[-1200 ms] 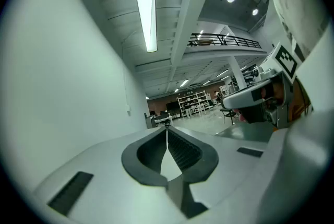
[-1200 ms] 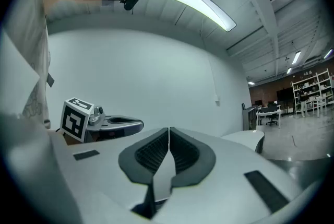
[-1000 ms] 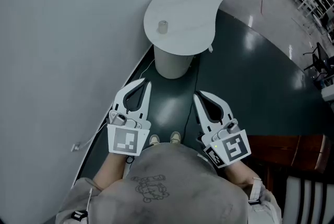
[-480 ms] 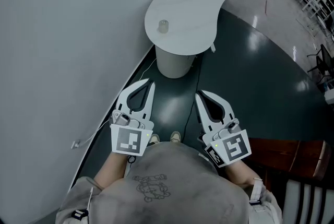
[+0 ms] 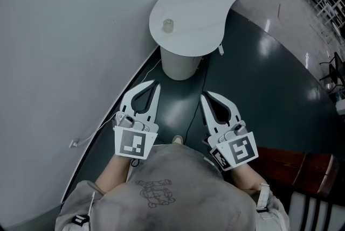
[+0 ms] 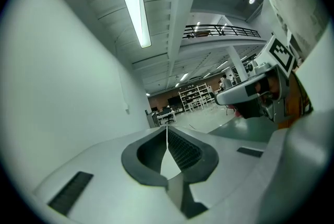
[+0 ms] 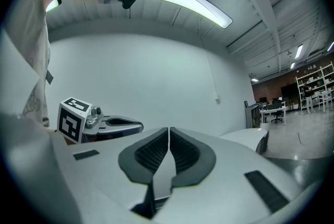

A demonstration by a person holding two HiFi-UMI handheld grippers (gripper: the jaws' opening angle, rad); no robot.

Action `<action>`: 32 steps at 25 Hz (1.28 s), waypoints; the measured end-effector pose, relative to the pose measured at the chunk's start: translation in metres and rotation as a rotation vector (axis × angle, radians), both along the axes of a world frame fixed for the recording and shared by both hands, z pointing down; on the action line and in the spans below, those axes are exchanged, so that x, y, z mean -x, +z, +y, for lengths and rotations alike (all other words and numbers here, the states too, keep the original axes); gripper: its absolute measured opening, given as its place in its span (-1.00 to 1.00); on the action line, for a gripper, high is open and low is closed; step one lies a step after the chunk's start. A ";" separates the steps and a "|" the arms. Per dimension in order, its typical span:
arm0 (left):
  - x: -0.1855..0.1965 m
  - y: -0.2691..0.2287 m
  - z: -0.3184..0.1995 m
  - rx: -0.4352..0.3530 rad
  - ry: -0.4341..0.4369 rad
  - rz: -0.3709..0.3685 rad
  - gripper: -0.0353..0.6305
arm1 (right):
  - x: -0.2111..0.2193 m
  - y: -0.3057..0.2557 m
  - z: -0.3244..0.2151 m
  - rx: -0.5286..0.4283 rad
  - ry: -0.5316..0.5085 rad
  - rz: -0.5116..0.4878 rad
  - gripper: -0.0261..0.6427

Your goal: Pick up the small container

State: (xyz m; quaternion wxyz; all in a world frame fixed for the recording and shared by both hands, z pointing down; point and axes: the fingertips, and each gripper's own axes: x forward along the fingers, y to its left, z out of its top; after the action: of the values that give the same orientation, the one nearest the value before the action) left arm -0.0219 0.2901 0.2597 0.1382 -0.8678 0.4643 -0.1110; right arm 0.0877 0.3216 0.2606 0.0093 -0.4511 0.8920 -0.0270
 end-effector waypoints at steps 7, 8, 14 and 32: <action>-0.011 0.005 -0.002 -0.006 -0.043 -0.011 -0.83 | -0.011 0.003 -0.006 -0.016 -0.035 0.019 -0.83; -0.013 0.006 -0.002 -0.009 -0.044 -0.015 -0.83 | -0.012 0.004 -0.007 -0.016 -0.039 0.018 -0.83; -0.014 0.015 -0.017 -0.016 -0.050 -0.027 -0.83 | -0.013 0.014 -0.026 -0.014 -0.046 0.012 -0.83; -0.007 0.022 -0.109 0.005 0.005 -0.022 -0.83 | -0.002 0.030 -0.123 0.032 -0.010 0.020 -0.83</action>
State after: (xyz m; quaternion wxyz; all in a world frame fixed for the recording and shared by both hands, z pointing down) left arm -0.0148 0.1810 0.2814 0.1411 -0.8679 0.4605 -0.1215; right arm 0.0896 0.1989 0.2909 -0.0067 -0.4468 0.8939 -0.0367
